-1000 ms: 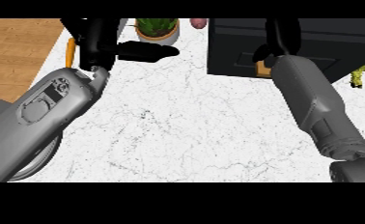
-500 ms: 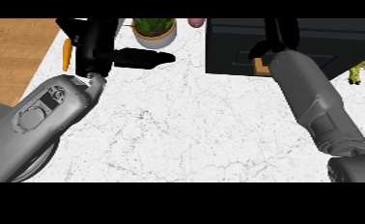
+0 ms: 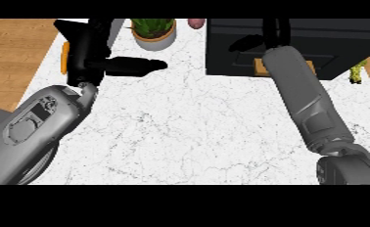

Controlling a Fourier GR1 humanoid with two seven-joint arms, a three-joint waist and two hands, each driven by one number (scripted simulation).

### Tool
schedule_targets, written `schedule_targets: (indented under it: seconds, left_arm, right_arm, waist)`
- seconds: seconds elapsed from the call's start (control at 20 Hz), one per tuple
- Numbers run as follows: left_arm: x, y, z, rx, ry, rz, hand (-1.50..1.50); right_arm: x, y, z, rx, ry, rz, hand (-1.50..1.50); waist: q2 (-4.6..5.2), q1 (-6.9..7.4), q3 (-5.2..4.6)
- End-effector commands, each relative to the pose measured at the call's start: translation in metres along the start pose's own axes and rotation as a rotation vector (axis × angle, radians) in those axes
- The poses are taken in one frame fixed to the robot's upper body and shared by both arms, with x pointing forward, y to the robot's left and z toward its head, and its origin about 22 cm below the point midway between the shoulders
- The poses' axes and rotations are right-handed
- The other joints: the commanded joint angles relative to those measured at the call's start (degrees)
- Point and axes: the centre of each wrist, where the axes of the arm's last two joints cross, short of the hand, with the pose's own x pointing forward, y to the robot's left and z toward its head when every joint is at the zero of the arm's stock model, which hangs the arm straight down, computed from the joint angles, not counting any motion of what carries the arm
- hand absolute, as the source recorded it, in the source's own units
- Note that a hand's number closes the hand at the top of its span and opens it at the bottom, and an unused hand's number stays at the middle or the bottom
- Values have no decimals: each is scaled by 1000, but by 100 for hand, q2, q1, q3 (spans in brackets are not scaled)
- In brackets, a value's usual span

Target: Pick up the can, place it into the drawer and close the drawer

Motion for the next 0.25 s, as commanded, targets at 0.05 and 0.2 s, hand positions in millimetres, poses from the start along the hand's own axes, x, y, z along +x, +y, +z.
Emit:
schedule_targets:
  seconds: [0.05,0.2]
  left_arm:
    - [-6,8,15,-5,14,9,-150]
    - [-19,11,17,30,15,-1,-150]
  right_arm:
    - [34,-8,-27,-68,52,-253,-150]
    - [18,-12,-21,-57,46,-254,-150]
  waist:
    - [-85,77,-28]
    - [-68,-48,-33]
